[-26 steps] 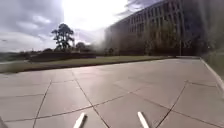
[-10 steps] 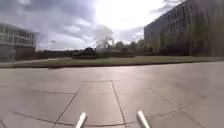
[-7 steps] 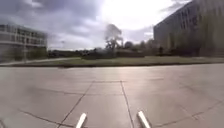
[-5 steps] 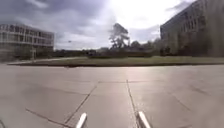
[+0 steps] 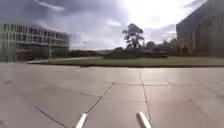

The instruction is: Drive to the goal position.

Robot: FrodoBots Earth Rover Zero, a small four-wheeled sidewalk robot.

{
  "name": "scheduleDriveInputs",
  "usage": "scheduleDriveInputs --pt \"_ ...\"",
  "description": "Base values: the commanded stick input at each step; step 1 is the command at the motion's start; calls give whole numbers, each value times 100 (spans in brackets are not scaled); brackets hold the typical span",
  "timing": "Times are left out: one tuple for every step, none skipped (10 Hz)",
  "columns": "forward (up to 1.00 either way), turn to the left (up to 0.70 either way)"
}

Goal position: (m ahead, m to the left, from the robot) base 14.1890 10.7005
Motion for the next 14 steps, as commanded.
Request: scheduleDriveInputs --pt "30 60" --pt "30 60" --pt "30 60" --pt "33 58" --pt "42 54" --pt "50 50" --pt "50 50" --pt "50 50" --pt "50 50" --pt "50 50" --pt "50 50" --pt "50 50" --pt "50 50" --pt "50 50"
